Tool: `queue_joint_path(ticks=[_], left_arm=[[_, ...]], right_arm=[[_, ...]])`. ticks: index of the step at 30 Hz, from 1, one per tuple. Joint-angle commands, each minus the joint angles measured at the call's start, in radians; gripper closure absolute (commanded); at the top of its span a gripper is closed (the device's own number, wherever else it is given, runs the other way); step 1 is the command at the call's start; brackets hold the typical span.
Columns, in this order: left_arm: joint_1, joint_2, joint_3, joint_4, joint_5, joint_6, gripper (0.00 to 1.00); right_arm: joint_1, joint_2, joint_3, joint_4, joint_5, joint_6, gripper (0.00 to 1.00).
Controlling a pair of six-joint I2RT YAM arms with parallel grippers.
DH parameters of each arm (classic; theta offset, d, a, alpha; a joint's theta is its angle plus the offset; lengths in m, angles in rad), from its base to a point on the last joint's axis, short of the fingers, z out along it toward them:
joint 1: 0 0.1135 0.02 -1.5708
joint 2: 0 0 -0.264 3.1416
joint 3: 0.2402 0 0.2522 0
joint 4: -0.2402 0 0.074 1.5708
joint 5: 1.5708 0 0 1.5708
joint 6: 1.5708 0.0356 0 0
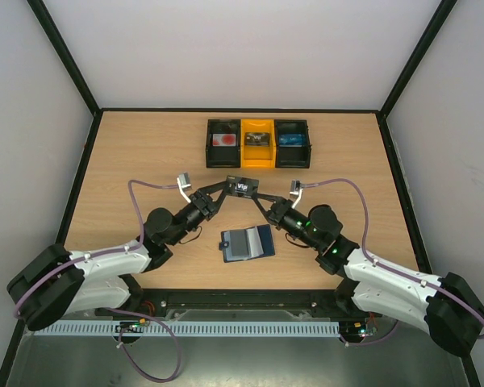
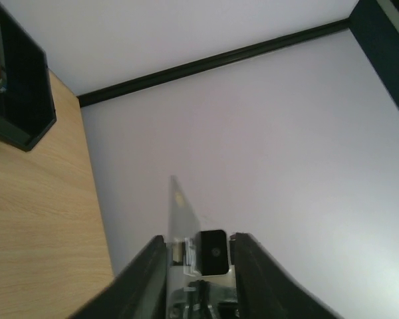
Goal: Take the credit cards out of the card holder
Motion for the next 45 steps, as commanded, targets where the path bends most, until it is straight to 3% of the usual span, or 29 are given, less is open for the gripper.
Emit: queue_joint_path(ticks=[1, 4, 8, 14, 19, 26, 31, 45], left_arm=[[0.008, -0.053, 0.009, -0.038, -0.019, 0.051, 0.59], [0.021, -0.099, 0.016, -0.144, -0.016, 0.08, 0.27], [0.032, -0.18, 0.059, -0.418, -0.037, 0.164, 0.06], [0.034, -0.212, 0.255, -0.972, -0.118, 0.321, 0.02], [0.035, -0.22, 0.31, -1.16, -0.116, 0.41, 0.02], [0.038, -0.293, 0.307, -1.287, -0.112, 0.494, 0.01], [0.04, -0.335, 0.284, -1.328, -0.08, 0.527, 0.01], [0.045, -0.319, 0.307, -1.418, -0.08, 0.6, 0.01]], right_arm=[[0.001, -0.011, 0.042, -0.068, 0.04, -0.064, 0.98], [0.0, -0.013, 0.092, -0.162, 0.062, -0.143, 0.98], [-0.012, 0.026, 0.198, -0.312, 0.081, -0.269, 0.98], [-0.102, 0.114, 0.331, -0.45, 0.086, -0.39, 0.98], [-0.235, 0.259, 0.442, -0.51, 0.031, -0.474, 0.98], [-0.372, 0.513, 0.641, -0.613, 0.026, -0.606, 0.98], [-0.454, 0.675, 0.738, -0.583, -0.028, -0.619, 0.98], [-0.474, 1.114, 1.154, -0.702, -0.021, -0.632, 0.98]])
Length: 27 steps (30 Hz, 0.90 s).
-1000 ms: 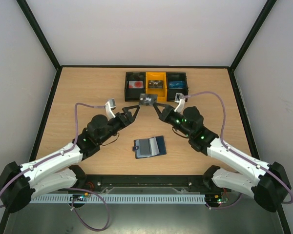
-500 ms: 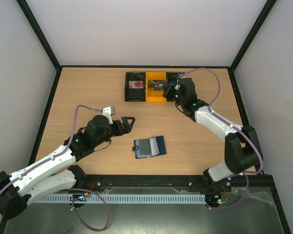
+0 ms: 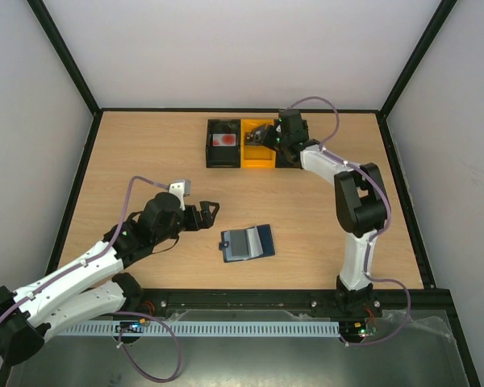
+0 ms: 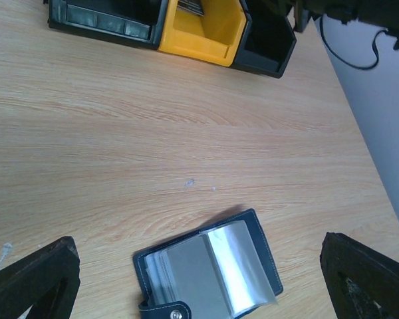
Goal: Take the credit cards out of the card holder
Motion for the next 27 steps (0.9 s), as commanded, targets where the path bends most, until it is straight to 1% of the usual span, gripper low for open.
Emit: queue_joint_path(ticks=[1, 5, 9, 13, 15, 17, 19, 23, 27], left_arm=[[0.005, 0.015, 0.016, -0.034, 0.012, 0.046, 0.01], [0.005, 0.011, 0.027, -0.046, 0.004, 0.061, 0.01], [0.007, 0.002, 0.03, -0.054, -0.012, 0.07, 0.01], [0.008, 0.0, 0.032, -0.061, -0.007, 0.07, 0.0], [0.007, 0.001, 0.03, -0.062, 0.001, 0.067, 0.01], [0.008, 0.001, 0.03, -0.062, 0.007, 0.065, 0.01], [0.008, 0.006, 0.034, -0.066, 0.014, 0.063, 0.0], [0.007, 0.006, 0.04, -0.069, 0.026, 0.049, 0.0], [0.007, -0.003, 0.034, -0.079, 0.022, 0.035, 0.0]], right_arm=[[-0.004, 0.092, 0.136, -0.085, 0.02, -0.023, 0.98], [-0.004, 0.19, 0.249, -0.132, -0.004, -0.031, 0.98], [-0.003, 0.252, 0.334, -0.182, -0.015, -0.031, 0.96], [-0.006, 0.305, 0.397, -0.233, 0.013, -0.032, 0.93], [-0.008, 0.32, 0.42, -0.239, 0.007, -0.055, 0.91], [-0.008, 0.328, 0.43, -0.236, 0.011, -0.05, 0.88], [-0.008, 0.332, 0.439, -0.241, 0.036, -0.045, 0.86], [-0.011, 0.333, 0.47, -0.26, 0.069, -0.043, 0.85], [-0.016, 0.327, 0.517, -0.315, 0.123, -0.045, 0.8]])
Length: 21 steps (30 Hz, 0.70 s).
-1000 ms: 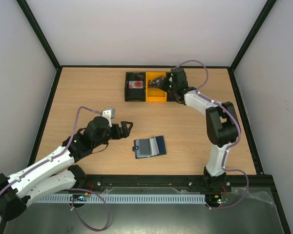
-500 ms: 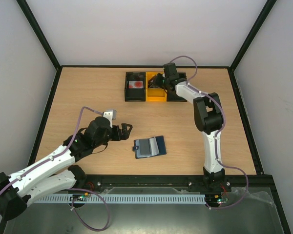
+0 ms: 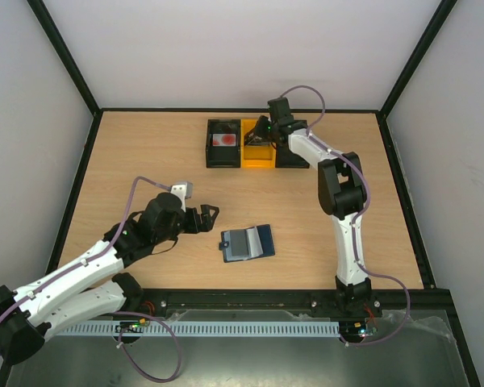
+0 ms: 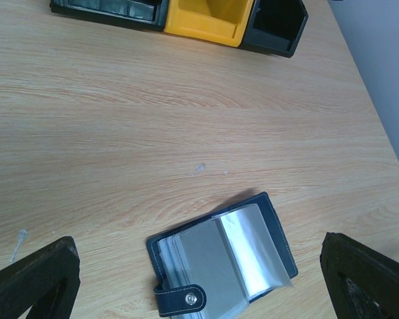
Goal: Take the credit cards out of the card holder
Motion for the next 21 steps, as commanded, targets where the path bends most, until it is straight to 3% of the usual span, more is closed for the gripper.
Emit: queue_joint_path(ticks=[1, 7, 11, 15, 21], left_arm=[[0.008, -0.014, 0.025, -0.026, 0.005, -0.016, 0.01], [0.007, -0.02, -0.008, -0.022, 0.019, -0.043, 0.0], [0.007, -0.017, -0.03, -0.002, 0.045, -0.07, 0.0], [0.007, -0.014, -0.05, 0.032, 0.065, -0.097, 0.01], [0.007, 0.006, -0.048, 0.046, 0.081, -0.087, 0.01]], right_arm=[[-0.013, 0.0, 0.074, -0.089, 0.09, -0.012, 0.79], [-0.015, -0.068, 0.035, -0.112, 0.12, -0.032, 0.78], [-0.013, -0.094, -0.043, -0.058, 0.028, -0.013, 0.97], [-0.011, -0.132, -0.167, 0.093, -0.066, 0.051, 0.98], [-0.011, -0.108, -0.188, 0.162, -0.135, 0.091, 0.98]])
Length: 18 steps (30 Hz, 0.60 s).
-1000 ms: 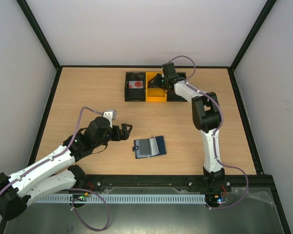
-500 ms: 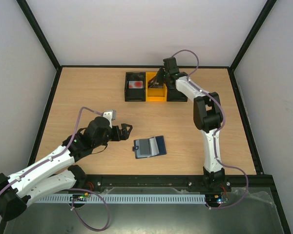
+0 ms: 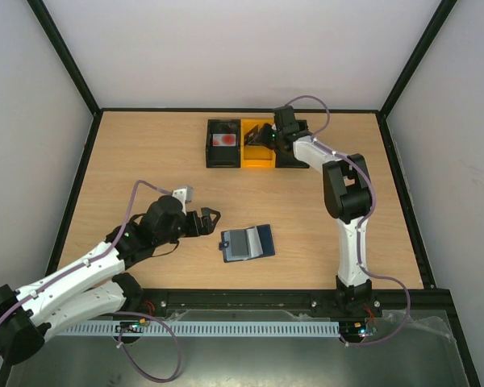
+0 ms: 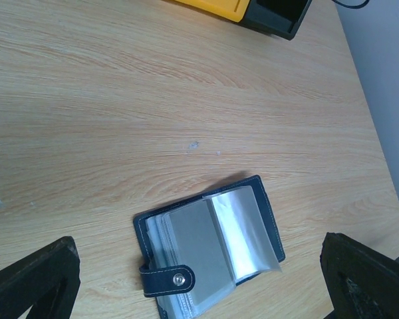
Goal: Take the credit cards out of the card holder
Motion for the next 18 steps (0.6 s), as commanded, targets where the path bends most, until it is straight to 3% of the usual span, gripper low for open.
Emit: queue_joint_path(ticks=[1, 8, 18], left_arm=[[0.008, 0.014, -0.005, 0.034, 0.026, 0.001, 0.01], [0.006, 0.042, -0.001, 0.039, 0.024, 0.012, 0.01], [0.006, 0.044, -0.012, 0.038, 0.016, 0.034, 0.01]], right_arm=[[0.001, -0.011, -0.029, 0.135, -0.102, 0.066, 0.98], [0.003, 0.004, -0.067, 0.211, -0.121, 0.119, 0.98], [-0.001, 0.079, 0.056, 0.059, 0.059, 0.105, 0.98]])
